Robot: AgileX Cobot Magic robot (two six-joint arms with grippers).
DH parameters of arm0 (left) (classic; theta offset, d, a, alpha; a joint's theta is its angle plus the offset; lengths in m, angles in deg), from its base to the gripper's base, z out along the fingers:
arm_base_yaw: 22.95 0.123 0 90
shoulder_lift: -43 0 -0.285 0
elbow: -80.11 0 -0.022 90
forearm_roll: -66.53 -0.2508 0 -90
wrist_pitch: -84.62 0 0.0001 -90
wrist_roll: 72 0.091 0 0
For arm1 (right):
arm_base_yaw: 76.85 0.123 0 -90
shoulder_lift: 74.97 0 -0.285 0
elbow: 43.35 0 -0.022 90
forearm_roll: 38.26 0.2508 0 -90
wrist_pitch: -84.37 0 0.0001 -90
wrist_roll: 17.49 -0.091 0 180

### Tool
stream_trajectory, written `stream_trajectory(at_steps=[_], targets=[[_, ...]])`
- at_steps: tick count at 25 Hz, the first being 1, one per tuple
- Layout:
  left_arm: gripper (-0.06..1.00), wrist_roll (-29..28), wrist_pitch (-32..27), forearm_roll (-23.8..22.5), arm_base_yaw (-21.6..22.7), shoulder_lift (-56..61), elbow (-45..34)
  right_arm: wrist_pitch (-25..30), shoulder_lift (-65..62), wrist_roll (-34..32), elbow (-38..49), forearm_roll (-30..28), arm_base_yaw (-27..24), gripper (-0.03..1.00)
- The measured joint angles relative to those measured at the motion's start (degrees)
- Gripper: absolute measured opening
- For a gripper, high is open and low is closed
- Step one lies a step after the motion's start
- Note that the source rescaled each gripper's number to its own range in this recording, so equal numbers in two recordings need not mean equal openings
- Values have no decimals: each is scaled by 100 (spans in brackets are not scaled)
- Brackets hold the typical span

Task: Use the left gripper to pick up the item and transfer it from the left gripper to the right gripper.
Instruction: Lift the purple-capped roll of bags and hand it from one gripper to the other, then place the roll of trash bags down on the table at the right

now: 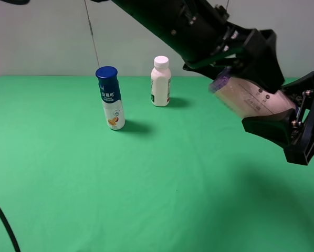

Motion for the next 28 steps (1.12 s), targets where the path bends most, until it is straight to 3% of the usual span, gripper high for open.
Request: stream_trajectory(at_steps=[4, 24, 28], targets=[[100, -103, -271, -205, 377, 202, 0, 0, 0, 0, 0, -5, 0, 1], [100, -1505, -1970, -2543, 1781, 1235, 0, 5, 0, -5, 0, -12, 0, 1], [100, -1698, -2083, -3001, 1931, 1708, -181, 5, 0, -5, 0, -12, 0, 1]])
